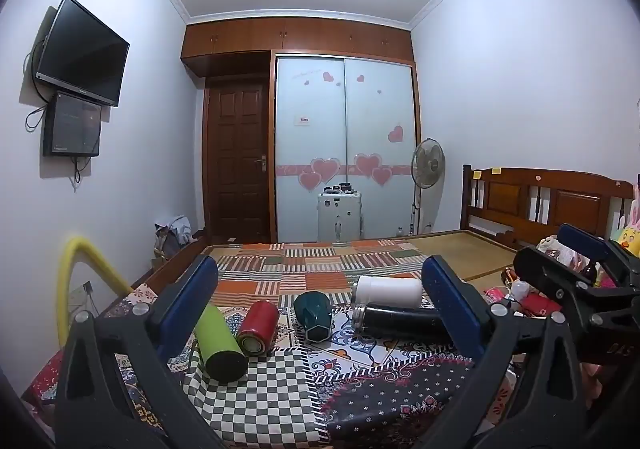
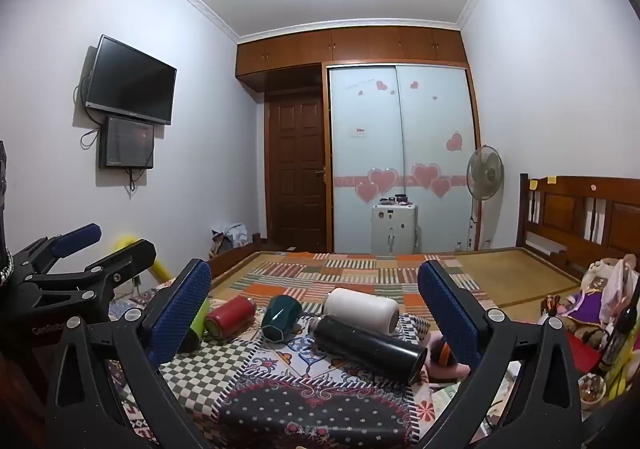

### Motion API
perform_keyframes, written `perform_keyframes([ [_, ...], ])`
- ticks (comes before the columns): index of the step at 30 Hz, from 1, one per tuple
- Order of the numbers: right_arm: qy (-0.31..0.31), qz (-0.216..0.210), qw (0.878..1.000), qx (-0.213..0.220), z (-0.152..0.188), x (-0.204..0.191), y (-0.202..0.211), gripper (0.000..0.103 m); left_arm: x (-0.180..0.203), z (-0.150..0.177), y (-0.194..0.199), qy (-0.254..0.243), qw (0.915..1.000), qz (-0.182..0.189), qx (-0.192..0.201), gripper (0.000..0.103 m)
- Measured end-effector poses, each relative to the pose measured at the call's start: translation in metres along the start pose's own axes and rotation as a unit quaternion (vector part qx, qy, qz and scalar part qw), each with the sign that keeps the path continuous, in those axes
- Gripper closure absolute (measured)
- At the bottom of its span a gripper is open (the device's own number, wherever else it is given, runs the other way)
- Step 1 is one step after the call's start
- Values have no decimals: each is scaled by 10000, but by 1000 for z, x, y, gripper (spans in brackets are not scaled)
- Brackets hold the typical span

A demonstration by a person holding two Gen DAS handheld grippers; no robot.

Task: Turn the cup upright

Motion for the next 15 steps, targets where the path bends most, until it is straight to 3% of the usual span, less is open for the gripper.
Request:
perform_keyframes([
  [15,-10,31,10000,-38,-2,-1,1,0,2,-2,2,37,9999,35,102,0],
])
Point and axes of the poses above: each gripper's, at about its wrist camera, not at the fingertips, and y roughly against the way its jaws point, x to its right, z to its underside, the point moved 7 cm from there along -y, roughly the way its jaws point, and after that the axes turned 8 degrees about -y, right-handed, at the moved point
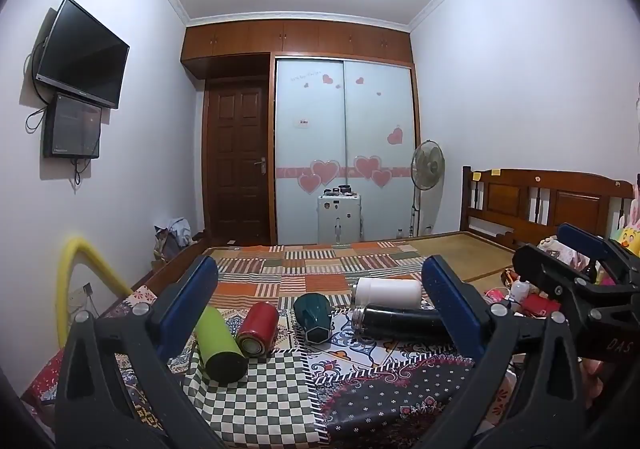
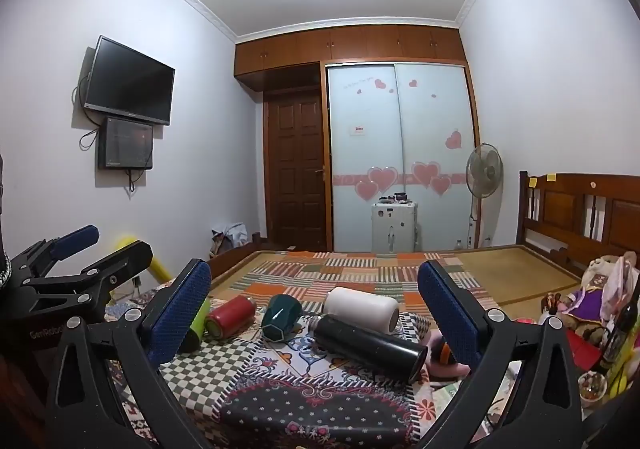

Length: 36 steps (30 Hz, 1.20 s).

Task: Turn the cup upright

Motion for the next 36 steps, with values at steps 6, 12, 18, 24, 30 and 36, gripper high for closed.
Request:
perform_keyframes([
  [6,-10,1,10000,-7,3,0,-1,0,0,1,2,10,10000,4,20,0],
  [12,-23,-1,10000,-9,3,3,-1,0,0,-1,3,21,10000,-2,35,0],
  [18,-17,0,10000,-10,2,3,-1,0,-1,0,3,9,10000,-22,45,0],
  [24,-19,-5,10000,-8,2,3,-1,0,-1,1,2,55,10000,-6,41,0],
  [30,-21,-8,10000,-7,3,3,-1,0,-4,0,2,84,10000,5,49,0],
  [36,-15,-20,10000,-8,3,2,-1,0,-4,1,3,74,10000,-6,56,0],
])
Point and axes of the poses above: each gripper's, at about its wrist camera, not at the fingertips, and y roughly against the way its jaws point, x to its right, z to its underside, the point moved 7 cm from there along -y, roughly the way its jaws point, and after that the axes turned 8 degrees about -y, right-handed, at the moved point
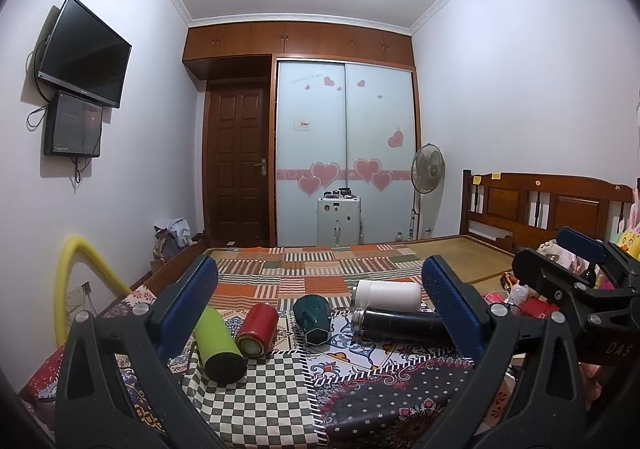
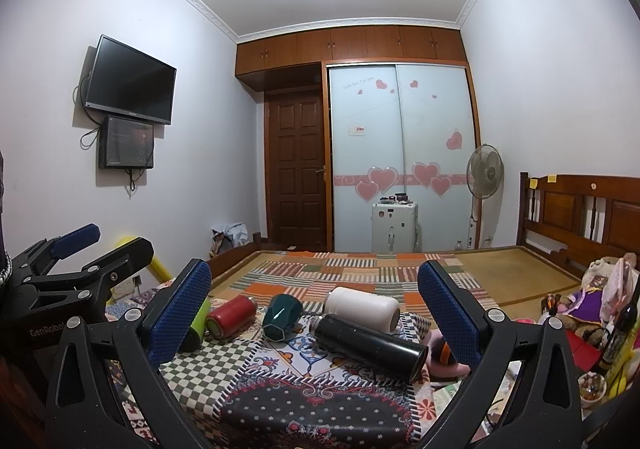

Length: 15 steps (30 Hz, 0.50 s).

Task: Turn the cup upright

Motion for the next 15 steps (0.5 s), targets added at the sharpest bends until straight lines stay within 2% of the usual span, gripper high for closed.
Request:
perform_keyframes([
  [15,-1,-17,10000,-22,1,-2,-1,0,0,1,-1,5,10000,16,-9,0],
])
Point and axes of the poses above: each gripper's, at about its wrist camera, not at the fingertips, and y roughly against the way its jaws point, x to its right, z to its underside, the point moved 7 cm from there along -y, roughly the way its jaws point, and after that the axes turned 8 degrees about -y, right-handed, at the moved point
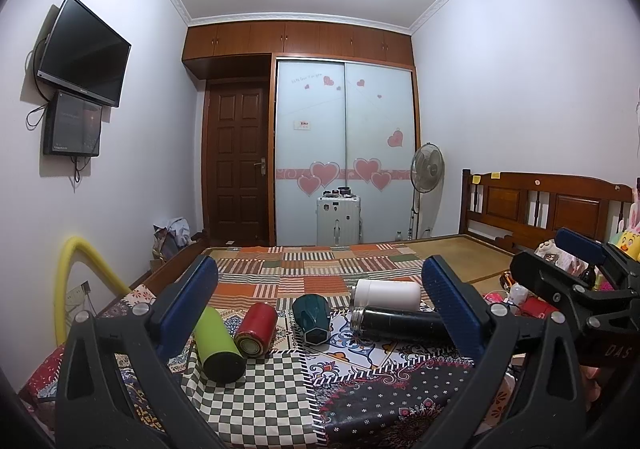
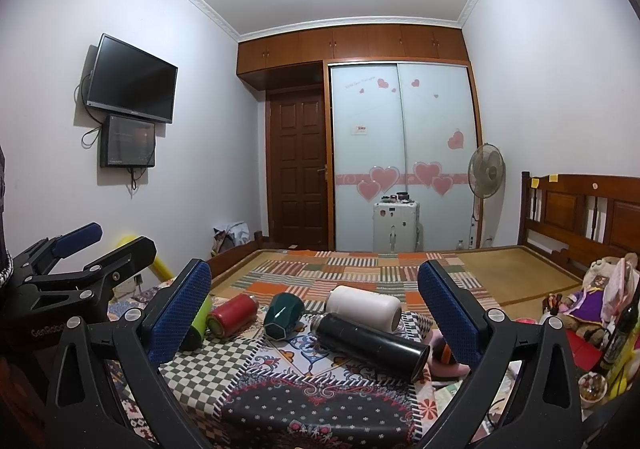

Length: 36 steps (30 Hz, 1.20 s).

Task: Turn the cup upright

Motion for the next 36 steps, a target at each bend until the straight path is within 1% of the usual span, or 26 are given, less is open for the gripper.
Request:
perform_keyframes([
  [13,21,5,10000,-82,6,3,-5,0,1,6,-11,14,9999,41,-95,0],
  [18,74,27,9997,-246,10,7,-16,0,0,11,-21,28,9998,43,-187,0],
  [22,238,13,9982,-543,16,15,-31,0,0,20,-33,19,9996,26,-298,0],
  [25,539,48,9954,-785,19,24,-49,0,-2,29,-44,50,9992,23,-399,0],
  [28,901,15,9894,-1137,23,33,-72,0,-6,39,-57,92,9986,13,-513,0],
  [31,1282,47,9788,-1597,32,45,-102,0,-9,49,-70,82,9980,-52,-623,0],
  [36,1645,-11,9549,-2472,56,64,-148,0,-14,68,-95,115,9965,-63,-832,0],
])
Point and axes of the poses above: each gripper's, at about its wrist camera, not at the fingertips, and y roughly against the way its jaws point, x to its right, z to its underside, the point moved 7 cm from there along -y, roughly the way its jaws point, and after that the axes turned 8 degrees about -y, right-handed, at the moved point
